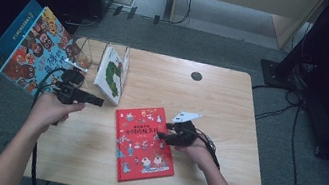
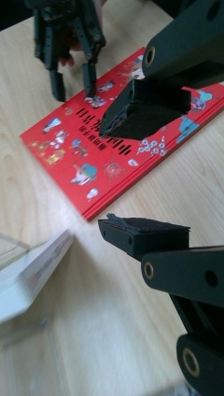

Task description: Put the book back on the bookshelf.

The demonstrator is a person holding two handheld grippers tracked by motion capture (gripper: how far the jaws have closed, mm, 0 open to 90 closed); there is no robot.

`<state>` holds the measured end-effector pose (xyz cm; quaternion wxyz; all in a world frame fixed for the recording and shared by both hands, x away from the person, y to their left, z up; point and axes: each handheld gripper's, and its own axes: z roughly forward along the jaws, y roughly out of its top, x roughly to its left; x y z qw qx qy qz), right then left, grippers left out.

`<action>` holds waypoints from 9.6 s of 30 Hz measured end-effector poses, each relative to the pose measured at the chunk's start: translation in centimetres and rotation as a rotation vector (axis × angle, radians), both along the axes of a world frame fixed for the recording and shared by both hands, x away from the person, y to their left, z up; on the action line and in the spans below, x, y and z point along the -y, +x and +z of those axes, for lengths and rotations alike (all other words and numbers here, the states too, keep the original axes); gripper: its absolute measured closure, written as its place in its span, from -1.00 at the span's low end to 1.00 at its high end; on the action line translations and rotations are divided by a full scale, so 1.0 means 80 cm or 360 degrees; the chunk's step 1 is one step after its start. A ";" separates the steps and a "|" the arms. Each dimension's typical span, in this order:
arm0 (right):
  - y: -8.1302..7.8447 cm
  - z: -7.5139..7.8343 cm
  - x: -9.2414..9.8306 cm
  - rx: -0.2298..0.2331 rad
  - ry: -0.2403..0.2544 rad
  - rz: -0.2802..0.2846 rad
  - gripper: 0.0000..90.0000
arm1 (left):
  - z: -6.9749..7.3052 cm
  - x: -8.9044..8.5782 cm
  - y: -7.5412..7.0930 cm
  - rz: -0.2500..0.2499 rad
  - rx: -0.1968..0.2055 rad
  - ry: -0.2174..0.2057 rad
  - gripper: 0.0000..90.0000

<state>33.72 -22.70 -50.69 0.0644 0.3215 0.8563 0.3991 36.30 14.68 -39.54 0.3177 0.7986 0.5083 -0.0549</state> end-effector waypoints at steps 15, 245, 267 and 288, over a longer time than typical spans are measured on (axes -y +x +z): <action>-0.002 -0.001 0.001 -0.0021 -0.0015 -0.0012 0.04 | -0.058 0.024 -0.017 -0.0042 -0.0046 -0.0056 0.09; 0.018 0.028 0.074 -0.0879 -0.0145 -0.0916 0.22 | -0.124 0.185 -0.040 -0.0285 -0.0041 -0.0067 -0.13; 0.018 0.081 0.085 -0.0914 -0.0018 -0.0772 0.26 | -0.126 0.179 -0.032 -0.0321 -0.0078 -0.0132 -0.25; 0.020 0.142 0.040 -0.0856 -0.0018 -0.0540 0.41 | -0.127 0.174 -0.026 -0.0360 -0.0112 -0.0164 -0.22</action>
